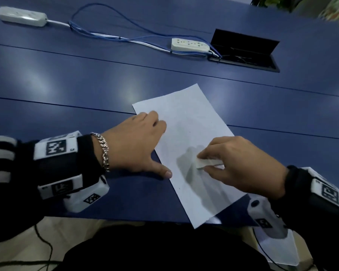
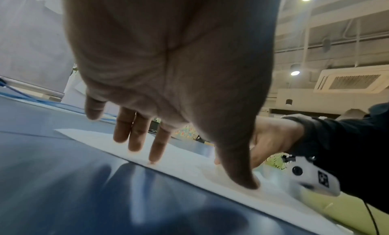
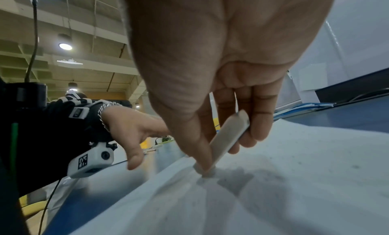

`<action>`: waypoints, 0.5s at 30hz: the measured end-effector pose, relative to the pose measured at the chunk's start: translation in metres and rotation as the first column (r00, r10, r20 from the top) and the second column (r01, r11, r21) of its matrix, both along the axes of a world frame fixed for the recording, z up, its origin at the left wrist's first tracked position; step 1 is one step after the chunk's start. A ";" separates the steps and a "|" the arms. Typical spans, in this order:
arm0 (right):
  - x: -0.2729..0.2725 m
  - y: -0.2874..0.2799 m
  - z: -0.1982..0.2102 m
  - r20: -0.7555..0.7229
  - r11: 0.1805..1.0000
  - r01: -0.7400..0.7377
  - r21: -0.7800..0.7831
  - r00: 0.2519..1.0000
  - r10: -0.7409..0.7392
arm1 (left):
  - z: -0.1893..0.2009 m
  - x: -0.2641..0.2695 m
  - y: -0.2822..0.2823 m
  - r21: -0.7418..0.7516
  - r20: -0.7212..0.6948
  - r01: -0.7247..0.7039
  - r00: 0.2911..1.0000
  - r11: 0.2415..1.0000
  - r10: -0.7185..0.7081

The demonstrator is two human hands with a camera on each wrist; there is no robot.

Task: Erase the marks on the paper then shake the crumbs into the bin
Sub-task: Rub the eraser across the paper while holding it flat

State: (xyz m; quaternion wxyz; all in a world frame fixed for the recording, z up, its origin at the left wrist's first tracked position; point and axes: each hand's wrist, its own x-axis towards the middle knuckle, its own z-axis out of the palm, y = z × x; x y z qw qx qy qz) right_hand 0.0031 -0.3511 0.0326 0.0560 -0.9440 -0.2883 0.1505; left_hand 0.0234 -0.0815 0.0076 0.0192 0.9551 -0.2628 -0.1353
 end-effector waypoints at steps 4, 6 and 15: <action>0.016 0.013 0.006 -0.015 1.000 -0.003 0.012 1.000 0.003 | -0.016 0.010 -0.012 0.067 -0.182 -0.006 0.983 0.998 0.018; 0.026 0.023 0.003 0.007 0.999 0.011 0.049 1.000 -0.012 | -0.018 0.010 -0.017 0.088 -0.243 -0.023 0.969 0.996 0.044; 0.028 0.035 -0.010 -0.001 0.982 -0.186 0.037 0.983 0.186 | -0.021 0.010 -0.020 0.116 -0.276 -0.048 0.958 0.992 0.079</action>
